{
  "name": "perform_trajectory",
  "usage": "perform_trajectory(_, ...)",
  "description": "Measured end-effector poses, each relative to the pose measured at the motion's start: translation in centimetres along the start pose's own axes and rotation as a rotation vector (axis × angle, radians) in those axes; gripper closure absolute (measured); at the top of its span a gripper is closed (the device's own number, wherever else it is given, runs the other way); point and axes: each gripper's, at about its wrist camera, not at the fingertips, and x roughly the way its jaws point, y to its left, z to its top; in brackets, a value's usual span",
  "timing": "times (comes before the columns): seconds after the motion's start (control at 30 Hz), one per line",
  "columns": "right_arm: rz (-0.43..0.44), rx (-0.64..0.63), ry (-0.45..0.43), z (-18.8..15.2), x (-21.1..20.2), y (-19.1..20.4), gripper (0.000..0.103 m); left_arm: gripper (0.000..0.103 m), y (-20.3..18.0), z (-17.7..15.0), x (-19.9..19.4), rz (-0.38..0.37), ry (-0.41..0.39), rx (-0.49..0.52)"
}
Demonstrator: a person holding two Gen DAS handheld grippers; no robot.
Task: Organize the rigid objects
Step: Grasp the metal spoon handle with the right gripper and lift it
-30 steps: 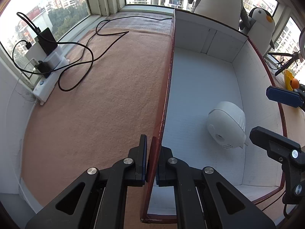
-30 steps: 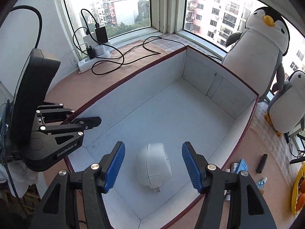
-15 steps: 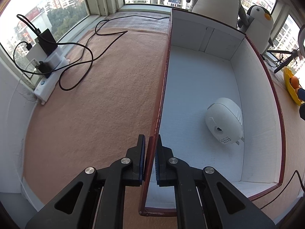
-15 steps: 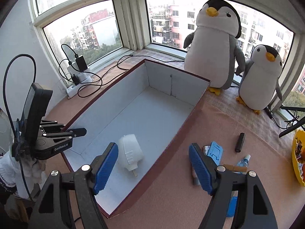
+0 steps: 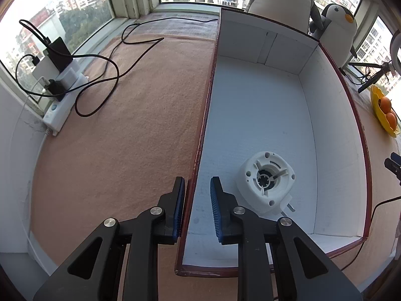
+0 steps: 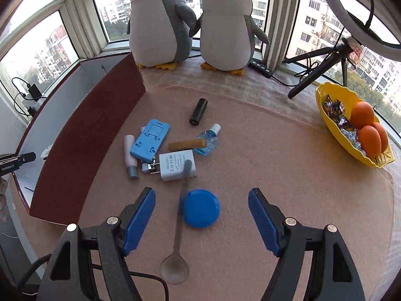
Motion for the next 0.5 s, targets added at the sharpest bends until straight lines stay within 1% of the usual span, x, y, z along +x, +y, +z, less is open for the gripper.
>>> perform_trajectory(0.1, -0.006, 0.039, 0.049, -1.0, 1.5, -1.8, 0.030, 0.084, 0.0, 0.0, 0.1, 0.004, 0.004, -0.002)
perform_trajectory(0.2, 0.031, 0.067, 0.091, -2.0, 2.6, -2.4, 0.030, 0.084, 0.1, 0.0, 0.3, 0.007, 0.010, -0.006)
perform_trajectory(0.4, 0.106, 0.034, 0.157, -3.6, 3.9, -0.5, 0.030, 0.084, 0.1, 0.0, 0.6, 0.014, 0.018, -0.007)
perform_trajectory(0.47, 0.118, 0.017, 0.170, -3.8, 4.3, 0.3, 0.033, 0.084, 0.1, -0.1, 0.5, 0.016, 0.020, -0.006)
perform_trajectory(0.5, 0.123, 0.007, 0.177, -3.9, 4.5, 0.7, 0.037, 0.084, 0.1, -0.1, 0.5, 0.015, 0.020, -0.008)
